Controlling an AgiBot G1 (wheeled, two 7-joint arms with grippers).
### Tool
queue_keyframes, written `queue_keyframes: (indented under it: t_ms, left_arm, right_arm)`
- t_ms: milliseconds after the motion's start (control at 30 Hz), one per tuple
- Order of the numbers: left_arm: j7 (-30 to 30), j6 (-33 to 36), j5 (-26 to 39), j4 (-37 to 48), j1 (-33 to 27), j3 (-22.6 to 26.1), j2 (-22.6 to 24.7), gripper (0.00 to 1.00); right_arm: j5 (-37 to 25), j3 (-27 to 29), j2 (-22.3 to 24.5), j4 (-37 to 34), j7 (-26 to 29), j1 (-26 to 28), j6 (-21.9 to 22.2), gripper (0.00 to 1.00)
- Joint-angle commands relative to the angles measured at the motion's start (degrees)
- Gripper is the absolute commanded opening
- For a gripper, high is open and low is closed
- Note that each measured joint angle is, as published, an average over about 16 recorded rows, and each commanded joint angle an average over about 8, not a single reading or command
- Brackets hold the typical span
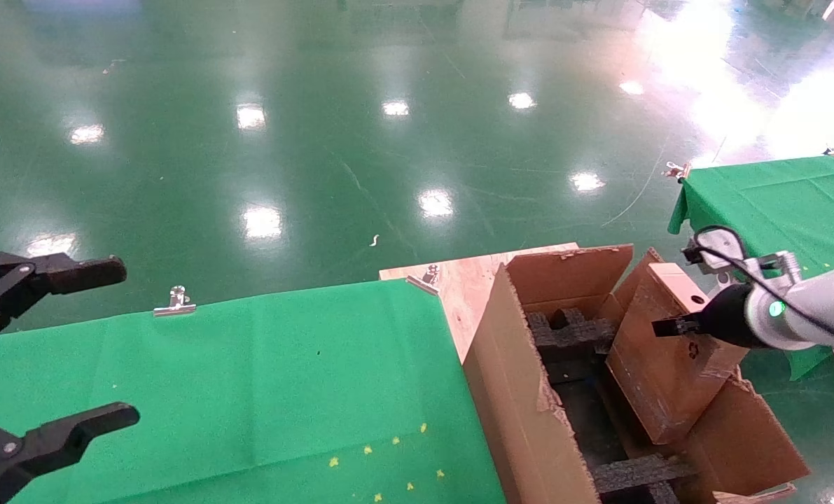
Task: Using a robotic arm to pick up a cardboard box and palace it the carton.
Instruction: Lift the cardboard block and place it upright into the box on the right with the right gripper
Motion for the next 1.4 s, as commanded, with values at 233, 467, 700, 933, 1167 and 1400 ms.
queue_keyframes:
  t_ms: [233, 467, 700, 933, 1167, 1400]
  left_arm:
    - [0.0, 0.0, 0.0, 0.0, 0.0, 0.0, 0.0, 1.0]
    - [0.0, 0.0, 0.0, 0.0, 0.0, 0.0, 0.0, 1.0]
    - [0.0, 0.0, 0.0, 0.0, 0.0, 0.0, 0.0, 1.0]
    - [0.0, 0.0, 0.0, 0.0, 0.0, 0.0, 0.0, 1.0]
    - [0.0, 0.0, 0.0, 0.0, 0.0, 0.0, 0.0, 1.0]
    - [0.0, 0.0, 0.0, 0.0, 0.0, 0.0, 0.0, 1.0]
  right_arm:
    - [-4.9, -1.1, -1.7, 0.1, 6.4, -3.9, 2.6, 0.0]
    - [-5.5, -1.8, -2.2, -0.1, 8.4, -6.1, 3.7, 0.0]
    - [-7.8, -2.6, -3.8, -0.6, 11.3, -8.7, 4.7, 0.0]
    - [-10.2, -3.3, -6.3, -2.1, 13.8, -11.1, 5.8, 0.0]
    - [-9.4, -4.0, -9.2, -6.3, 13.7, -13.3, 7.6, 0.0]
    - [-6.0, -4.7, -11.8, -11.7, 10.9, -14.7, 9.5, 0.0]
